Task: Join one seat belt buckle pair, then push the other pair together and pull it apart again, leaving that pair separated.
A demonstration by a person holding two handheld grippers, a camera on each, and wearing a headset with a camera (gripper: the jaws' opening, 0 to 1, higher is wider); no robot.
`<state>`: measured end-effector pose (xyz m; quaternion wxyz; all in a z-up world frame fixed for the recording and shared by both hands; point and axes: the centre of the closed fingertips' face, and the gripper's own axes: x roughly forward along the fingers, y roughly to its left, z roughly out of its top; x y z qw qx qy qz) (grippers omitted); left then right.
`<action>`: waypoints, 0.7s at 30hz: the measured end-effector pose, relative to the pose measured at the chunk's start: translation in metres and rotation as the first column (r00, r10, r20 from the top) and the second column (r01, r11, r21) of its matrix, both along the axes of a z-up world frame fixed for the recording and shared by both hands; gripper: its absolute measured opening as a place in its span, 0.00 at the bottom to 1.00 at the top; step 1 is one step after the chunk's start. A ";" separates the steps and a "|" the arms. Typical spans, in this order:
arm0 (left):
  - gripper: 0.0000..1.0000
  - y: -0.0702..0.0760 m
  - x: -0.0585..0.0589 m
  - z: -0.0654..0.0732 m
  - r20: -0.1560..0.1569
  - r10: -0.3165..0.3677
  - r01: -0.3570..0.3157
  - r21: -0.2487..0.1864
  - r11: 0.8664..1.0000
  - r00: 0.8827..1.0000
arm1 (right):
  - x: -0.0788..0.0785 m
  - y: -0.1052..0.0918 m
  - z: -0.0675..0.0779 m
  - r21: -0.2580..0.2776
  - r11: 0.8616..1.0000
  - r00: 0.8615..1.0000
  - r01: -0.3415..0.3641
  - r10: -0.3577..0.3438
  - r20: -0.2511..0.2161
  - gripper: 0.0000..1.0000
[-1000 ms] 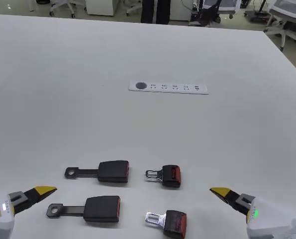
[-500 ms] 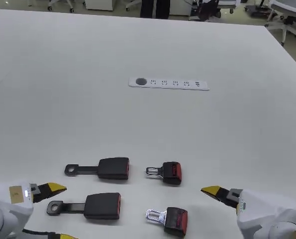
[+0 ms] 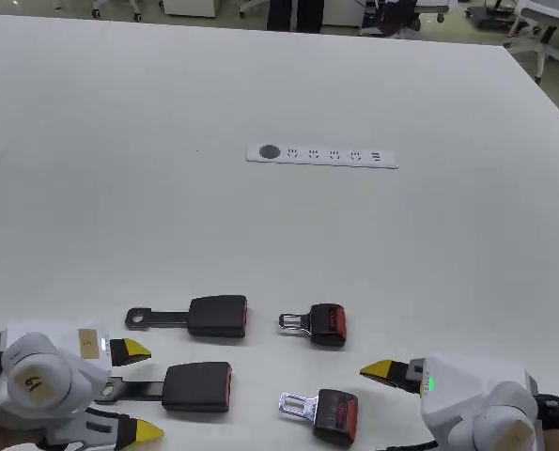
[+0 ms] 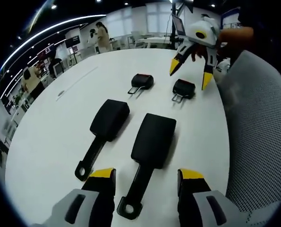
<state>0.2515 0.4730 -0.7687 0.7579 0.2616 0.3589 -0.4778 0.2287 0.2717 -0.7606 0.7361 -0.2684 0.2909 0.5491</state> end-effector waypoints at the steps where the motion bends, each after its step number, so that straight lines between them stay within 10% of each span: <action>1: 0.52 -0.001 0.000 0.000 -0.001 -0.006 0.006 0.003 1.000 1.000 | 0.000 0.000 -0.001 -0.003 1.000 1.000 -0.001 0.001 -0.001 0.51; 21: 0.37 -0.017 0.007 -0.009 -0.062 -0.113 0.115 0.035 0.993 0.992 | 0.000 0.008 -0.013 -0.015 1.000 0.999 -0.021 0.020 -0.027 0.31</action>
